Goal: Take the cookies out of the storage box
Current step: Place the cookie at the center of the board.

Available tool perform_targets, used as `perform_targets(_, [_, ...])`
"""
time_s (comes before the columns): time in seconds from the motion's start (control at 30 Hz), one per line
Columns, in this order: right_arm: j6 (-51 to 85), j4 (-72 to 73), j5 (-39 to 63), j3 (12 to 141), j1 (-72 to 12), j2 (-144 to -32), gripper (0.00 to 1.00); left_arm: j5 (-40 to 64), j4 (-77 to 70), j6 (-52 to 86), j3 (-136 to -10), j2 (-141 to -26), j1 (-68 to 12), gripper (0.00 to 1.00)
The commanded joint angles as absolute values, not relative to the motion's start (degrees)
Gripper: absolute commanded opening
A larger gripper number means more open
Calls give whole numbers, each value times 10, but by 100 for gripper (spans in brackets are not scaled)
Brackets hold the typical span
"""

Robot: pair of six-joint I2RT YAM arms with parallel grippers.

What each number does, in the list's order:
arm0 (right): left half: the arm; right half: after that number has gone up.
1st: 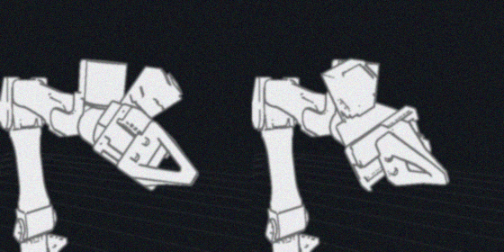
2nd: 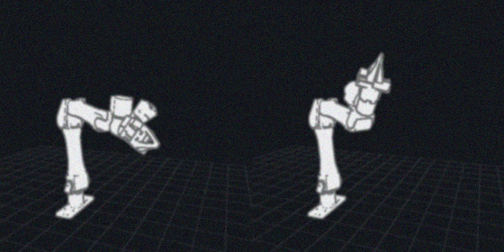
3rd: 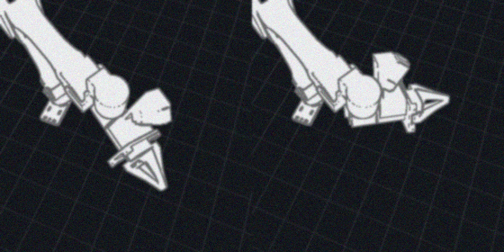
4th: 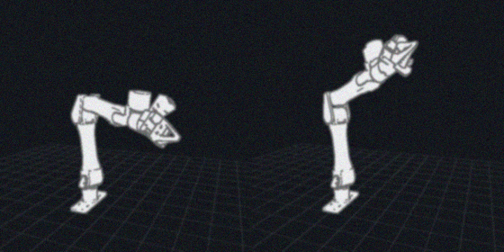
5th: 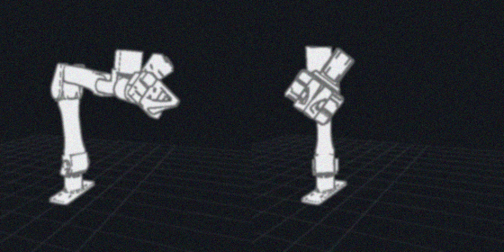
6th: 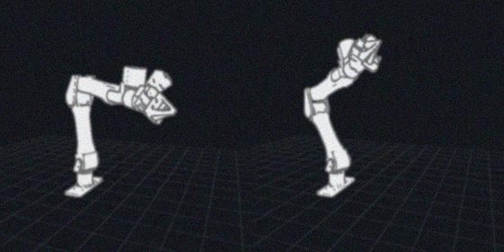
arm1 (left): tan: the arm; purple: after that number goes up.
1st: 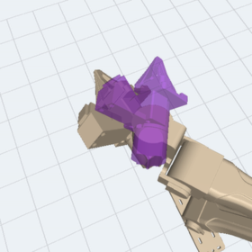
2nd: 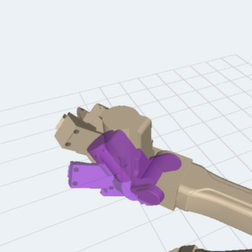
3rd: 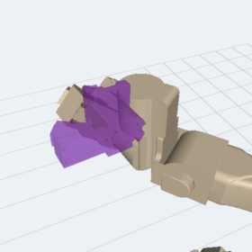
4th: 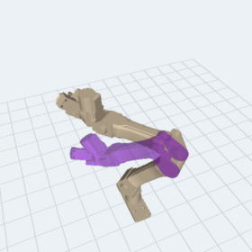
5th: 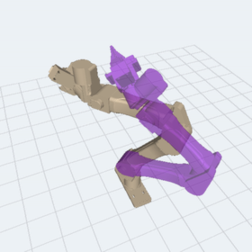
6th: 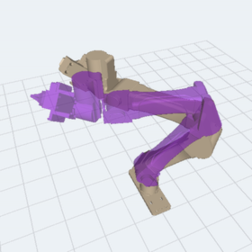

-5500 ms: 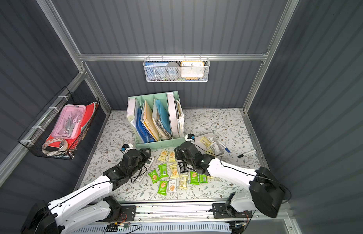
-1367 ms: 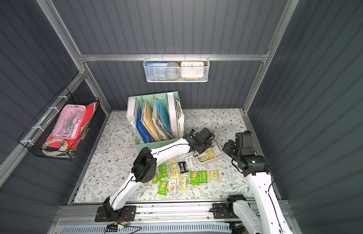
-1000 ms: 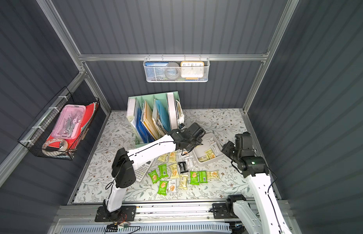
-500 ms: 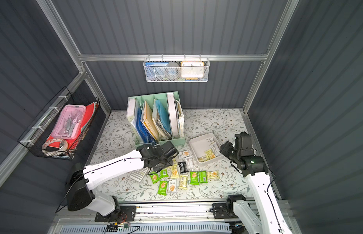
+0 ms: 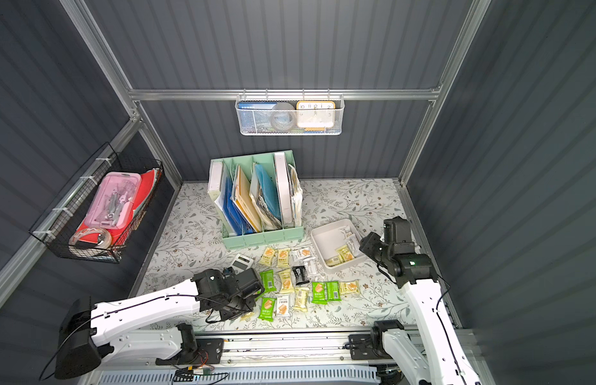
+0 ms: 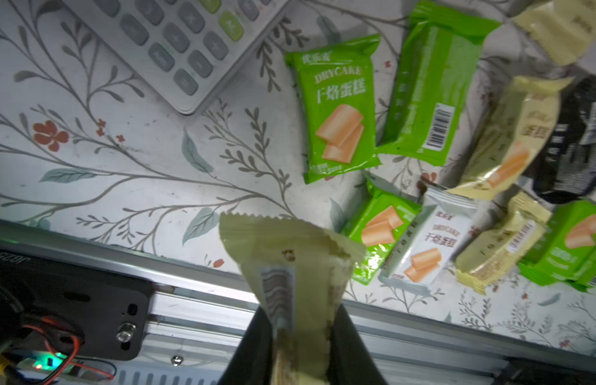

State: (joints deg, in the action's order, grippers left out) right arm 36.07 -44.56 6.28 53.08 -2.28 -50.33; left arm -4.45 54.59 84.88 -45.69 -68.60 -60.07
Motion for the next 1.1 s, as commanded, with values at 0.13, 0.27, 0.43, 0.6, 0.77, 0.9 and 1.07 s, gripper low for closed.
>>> perform_targets(0.13, [360,-449,68,529,-21,-506,49,-55,505,867,-426,-771,-601,29])
perform_targets(0.27, [359,-454,69,533,-21,-506,49,-62,479,871,-409,-786,-601,37])
perform_targets(0.43, [360,-456,72,530,-22,-505,49,-70,480,872,-413,-794,-601,48])
perform_targets(0.6, [361,-456,83,533,-22,-511,49,-124,542,898,-453,-763,-601,56])
perform_targets(0.77, [362,-464,106,546,-25,-536,49,-201,601,901,-571,-737,-601,63])
perform_targets(0.9, [363,-485,105,559,-37,-577,49,-299,599,871,-679,-745,-600,65])
perform_targets(1.07, [372,-511,98,585,-61,-645,49,-389,546,886,-728,-745,-592,67])
